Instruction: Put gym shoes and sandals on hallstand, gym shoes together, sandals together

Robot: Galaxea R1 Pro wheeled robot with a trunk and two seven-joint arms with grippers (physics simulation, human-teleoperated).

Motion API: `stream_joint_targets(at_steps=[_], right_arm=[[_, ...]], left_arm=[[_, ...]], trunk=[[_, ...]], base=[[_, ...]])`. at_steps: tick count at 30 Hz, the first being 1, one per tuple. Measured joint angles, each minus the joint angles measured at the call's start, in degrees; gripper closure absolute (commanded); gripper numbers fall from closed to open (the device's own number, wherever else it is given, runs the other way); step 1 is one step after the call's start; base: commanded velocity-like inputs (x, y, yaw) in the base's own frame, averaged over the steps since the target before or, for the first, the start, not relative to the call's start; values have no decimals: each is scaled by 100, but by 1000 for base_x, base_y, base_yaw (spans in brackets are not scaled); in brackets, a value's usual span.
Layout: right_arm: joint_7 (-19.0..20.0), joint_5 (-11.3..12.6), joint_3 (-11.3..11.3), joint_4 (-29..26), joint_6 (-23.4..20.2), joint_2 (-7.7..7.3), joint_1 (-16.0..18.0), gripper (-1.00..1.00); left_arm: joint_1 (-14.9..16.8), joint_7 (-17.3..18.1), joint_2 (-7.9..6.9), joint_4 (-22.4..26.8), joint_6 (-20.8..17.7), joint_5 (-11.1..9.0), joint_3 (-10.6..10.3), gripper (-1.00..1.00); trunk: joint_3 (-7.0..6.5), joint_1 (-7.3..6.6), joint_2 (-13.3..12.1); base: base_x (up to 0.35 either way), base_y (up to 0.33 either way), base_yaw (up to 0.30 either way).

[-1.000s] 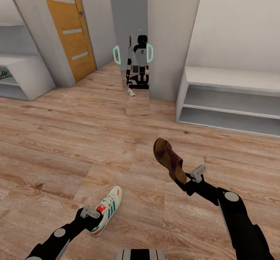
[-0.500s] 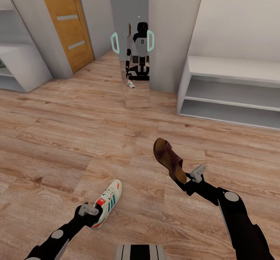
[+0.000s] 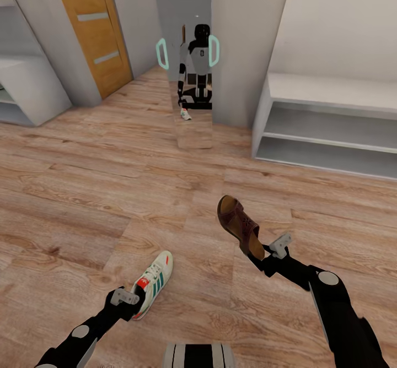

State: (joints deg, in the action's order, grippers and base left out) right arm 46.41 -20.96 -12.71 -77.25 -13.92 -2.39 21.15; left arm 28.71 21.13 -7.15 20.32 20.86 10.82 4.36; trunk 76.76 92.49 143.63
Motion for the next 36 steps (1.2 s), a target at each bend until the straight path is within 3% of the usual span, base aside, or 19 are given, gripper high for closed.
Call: stream_joint_targets(at_steps=[15, 36], right_arm=[[0, 0, 1, 0, 1, 0, 0, 100], [0, 8, 3, -1, 4, 0, 1, 100]], left_arm=[[0, 0, -7, 9, 12, 0, 0, -100], [0, 0, -10, 9, 12, -1, 0, -100]], trunk=[[464, 39, 20], [514, 38, 21]], base=[[0, 0, 0], [52, 18, 0]])
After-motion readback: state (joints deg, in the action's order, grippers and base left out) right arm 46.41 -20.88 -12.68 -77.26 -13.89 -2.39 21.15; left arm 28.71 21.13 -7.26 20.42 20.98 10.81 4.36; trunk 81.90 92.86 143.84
